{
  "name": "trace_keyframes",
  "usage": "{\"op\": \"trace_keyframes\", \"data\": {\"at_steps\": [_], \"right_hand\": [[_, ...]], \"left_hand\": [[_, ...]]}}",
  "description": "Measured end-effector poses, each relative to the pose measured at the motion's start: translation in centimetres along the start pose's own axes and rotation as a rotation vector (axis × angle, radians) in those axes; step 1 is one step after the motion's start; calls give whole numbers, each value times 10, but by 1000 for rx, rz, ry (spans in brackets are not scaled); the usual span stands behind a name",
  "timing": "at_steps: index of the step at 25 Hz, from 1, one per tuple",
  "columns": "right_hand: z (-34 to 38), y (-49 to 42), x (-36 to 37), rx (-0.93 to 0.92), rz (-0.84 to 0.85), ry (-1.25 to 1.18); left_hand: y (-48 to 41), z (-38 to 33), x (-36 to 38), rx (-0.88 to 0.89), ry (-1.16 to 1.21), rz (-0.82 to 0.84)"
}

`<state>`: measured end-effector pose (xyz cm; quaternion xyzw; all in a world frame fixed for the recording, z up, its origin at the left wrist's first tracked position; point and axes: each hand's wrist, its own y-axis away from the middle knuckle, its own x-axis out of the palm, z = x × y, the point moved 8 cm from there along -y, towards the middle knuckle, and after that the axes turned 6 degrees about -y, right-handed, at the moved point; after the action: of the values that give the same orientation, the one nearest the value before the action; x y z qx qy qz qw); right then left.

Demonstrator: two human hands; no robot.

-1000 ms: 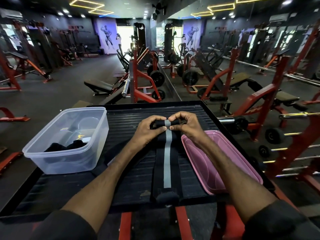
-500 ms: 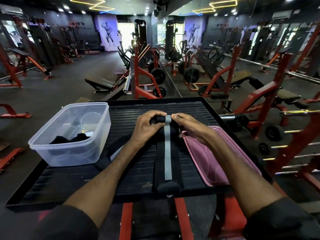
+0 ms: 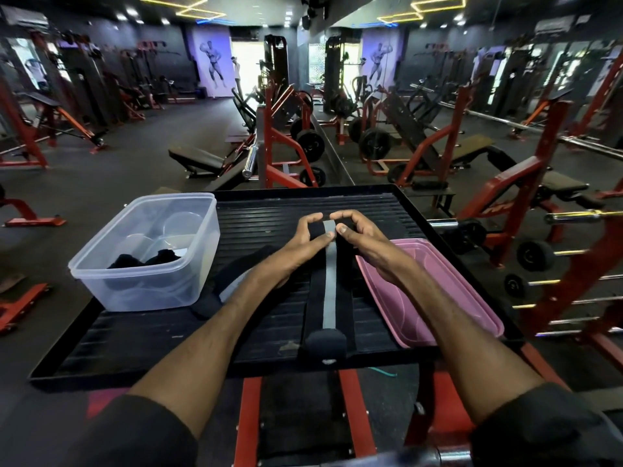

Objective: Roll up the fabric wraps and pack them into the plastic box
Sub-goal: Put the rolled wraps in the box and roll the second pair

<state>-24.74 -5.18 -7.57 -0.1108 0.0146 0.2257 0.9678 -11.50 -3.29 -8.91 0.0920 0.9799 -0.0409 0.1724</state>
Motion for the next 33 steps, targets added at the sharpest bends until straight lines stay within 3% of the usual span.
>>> {"op": "trace_keyframes", "data": {"at_steps": [8,13,15,18,22,24,28,33], "right_hand": [[16,11,-2,-52,91,8],[21,10,-5,194,-149,-386],[13,13,-3,238,-141,-200],[-3,21,7,275,1,54],[4,17,5,3,-21,123],[9,16,2,-119,-45,68],[10,16,-7,-202,-63,50],[-3,16,-14,-227,-72,90]], "left_hand": [[9,-8,-30,222,-278,-141],[17,-22,-28,369,-366,-245],[21,-27,-24,429,-364,-262],[24,-28,-27,468,-330,-290],[20,-22,-31,446,-318,-289],[13,-19,-26,376,-320,-191],[2,3,-19,121,-260,81],[-9,0,-23,219,-460,80]]}}
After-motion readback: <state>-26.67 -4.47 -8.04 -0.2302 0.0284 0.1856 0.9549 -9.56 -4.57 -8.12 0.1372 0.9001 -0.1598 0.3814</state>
